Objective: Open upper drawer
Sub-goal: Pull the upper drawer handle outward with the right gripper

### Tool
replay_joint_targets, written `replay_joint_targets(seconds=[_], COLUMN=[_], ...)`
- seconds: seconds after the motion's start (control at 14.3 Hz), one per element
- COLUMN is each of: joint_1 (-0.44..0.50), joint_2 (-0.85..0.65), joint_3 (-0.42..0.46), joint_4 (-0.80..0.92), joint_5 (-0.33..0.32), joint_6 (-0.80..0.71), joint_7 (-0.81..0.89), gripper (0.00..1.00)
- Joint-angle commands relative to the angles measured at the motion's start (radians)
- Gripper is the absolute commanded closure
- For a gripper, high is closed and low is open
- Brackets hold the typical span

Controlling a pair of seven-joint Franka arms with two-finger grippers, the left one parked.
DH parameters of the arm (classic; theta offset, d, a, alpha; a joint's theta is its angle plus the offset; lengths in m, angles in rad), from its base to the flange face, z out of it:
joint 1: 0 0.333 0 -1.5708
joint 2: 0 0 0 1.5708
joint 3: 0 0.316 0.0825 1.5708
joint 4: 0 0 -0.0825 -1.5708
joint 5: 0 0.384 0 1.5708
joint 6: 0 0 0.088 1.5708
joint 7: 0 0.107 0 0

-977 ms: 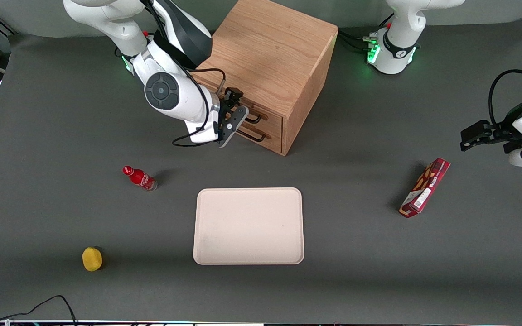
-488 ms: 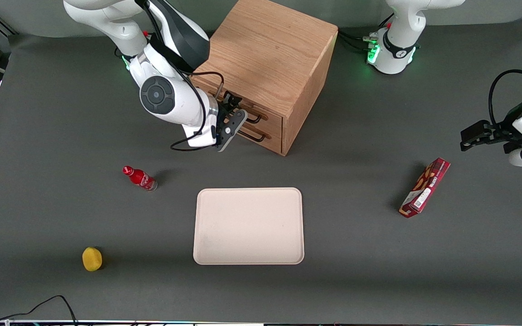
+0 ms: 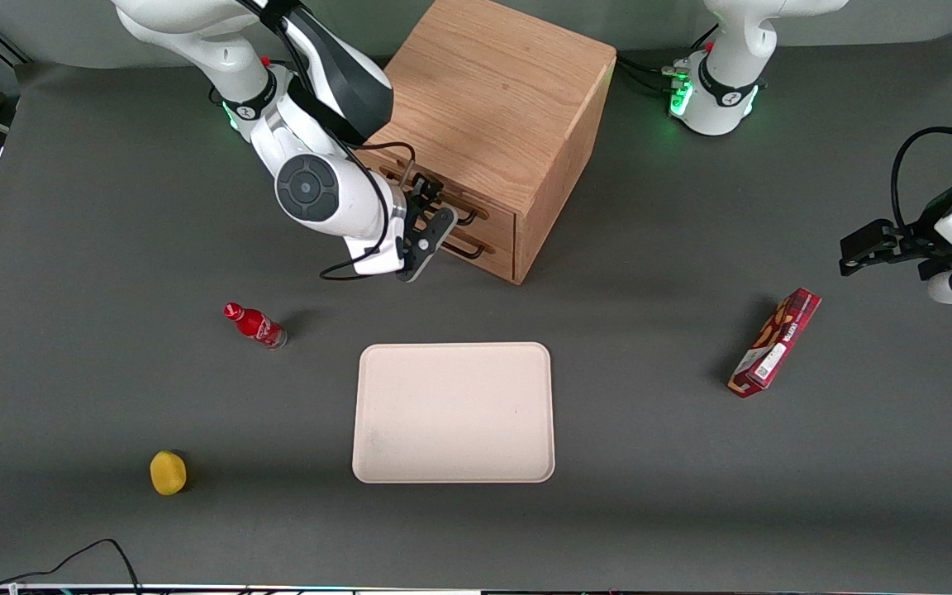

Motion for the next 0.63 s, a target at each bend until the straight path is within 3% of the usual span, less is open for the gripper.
replay_joint_targets(seconds=[0.0, 0.56], joint_1=[0.011, 0.011], joint_2=[0.015, 0.061], joint_3=[-0.005, -0.005], joint_4=[0.023, 0.046], joint_5=[-0.016, -0.075], joint_6=[-0.016, -0.004], joint_7=[-0.001, 0.007], gripper=[0.0, 0.0])
